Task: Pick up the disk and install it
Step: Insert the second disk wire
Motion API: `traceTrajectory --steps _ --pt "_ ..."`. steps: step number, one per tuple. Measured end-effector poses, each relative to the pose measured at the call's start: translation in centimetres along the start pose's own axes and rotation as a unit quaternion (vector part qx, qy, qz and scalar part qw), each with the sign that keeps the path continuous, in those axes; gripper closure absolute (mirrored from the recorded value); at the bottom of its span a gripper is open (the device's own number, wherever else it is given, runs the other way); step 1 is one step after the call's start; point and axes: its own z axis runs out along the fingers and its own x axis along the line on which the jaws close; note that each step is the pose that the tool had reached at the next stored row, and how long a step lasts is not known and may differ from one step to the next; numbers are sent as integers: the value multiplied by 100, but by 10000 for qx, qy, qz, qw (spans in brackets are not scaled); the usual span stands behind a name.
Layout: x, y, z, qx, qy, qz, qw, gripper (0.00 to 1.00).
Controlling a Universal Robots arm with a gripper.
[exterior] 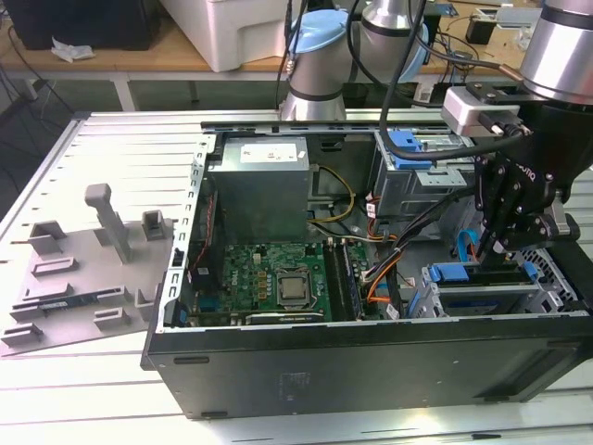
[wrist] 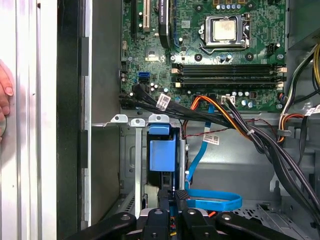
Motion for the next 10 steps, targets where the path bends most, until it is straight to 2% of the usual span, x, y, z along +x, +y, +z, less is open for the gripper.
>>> traceTrajectory --steps 10 --pt "-1 -2 20 1 0 -6 10000 84"
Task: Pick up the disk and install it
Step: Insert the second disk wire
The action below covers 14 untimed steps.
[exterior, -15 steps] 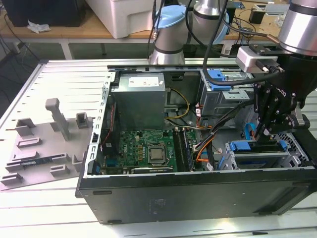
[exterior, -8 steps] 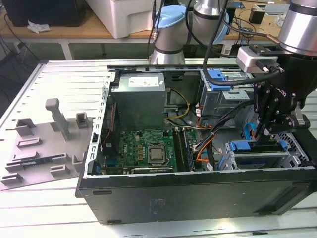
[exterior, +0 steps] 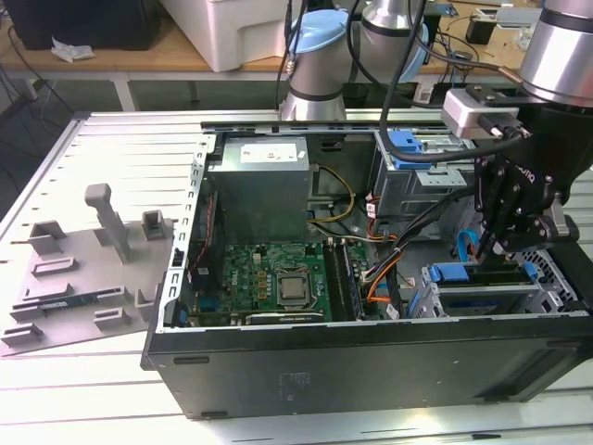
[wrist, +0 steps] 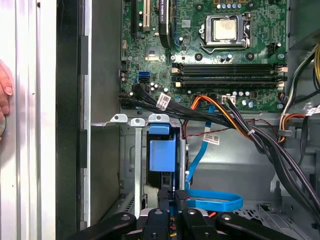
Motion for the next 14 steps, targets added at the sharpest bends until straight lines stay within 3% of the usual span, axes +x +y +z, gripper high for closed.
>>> traceTrajectory --steps 14 --pt "-4 0 30 0 0 -1 10000 84"
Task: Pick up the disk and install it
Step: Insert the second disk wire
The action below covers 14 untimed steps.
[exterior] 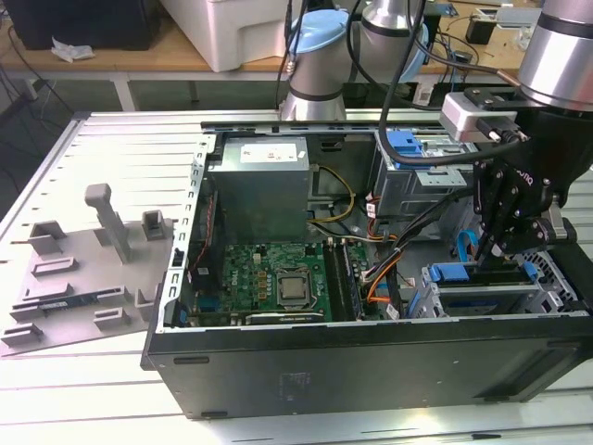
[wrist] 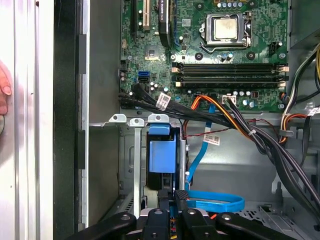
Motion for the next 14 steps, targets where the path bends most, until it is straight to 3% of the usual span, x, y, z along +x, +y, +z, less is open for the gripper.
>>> traceTrajectory --steps 11,13,14 --pt "0 1 0 1 0 -1 10000 84" --pt "0 3 1 0 -1 -1 10000 71" --pt "-1 3 0 0 0 -1 10000 71"
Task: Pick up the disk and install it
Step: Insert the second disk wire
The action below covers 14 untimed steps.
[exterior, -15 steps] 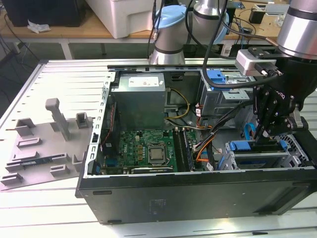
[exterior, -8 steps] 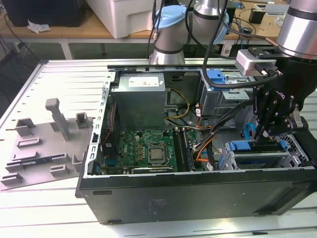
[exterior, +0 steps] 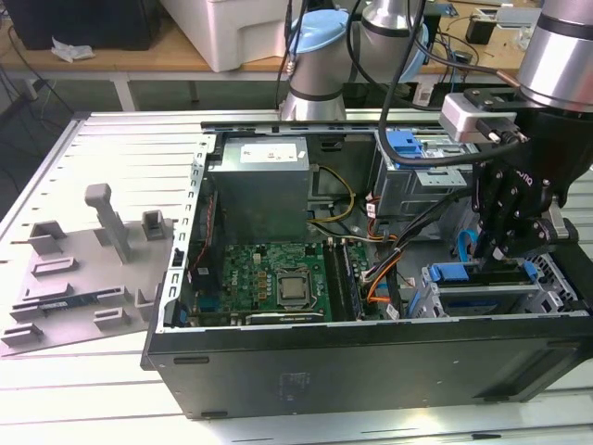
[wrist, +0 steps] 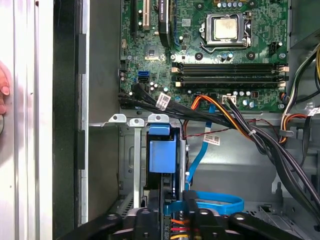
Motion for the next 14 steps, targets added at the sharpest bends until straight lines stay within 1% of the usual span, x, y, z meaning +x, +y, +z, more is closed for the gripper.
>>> traceTrajectory --steps 1,2,3,6,10,14 --pt "0 0 0 0 0 0 10000 64" --pt "1 1 0 0 0 0 10000 64" --pt "2 1 -16 0 1 0 10000 64" --pt "9 1 -64 0 0 0 10000 64" --pt "20 1 -154 0 1 0 10000 64" --pt "27 1 -206 0 0 0 10000 64"
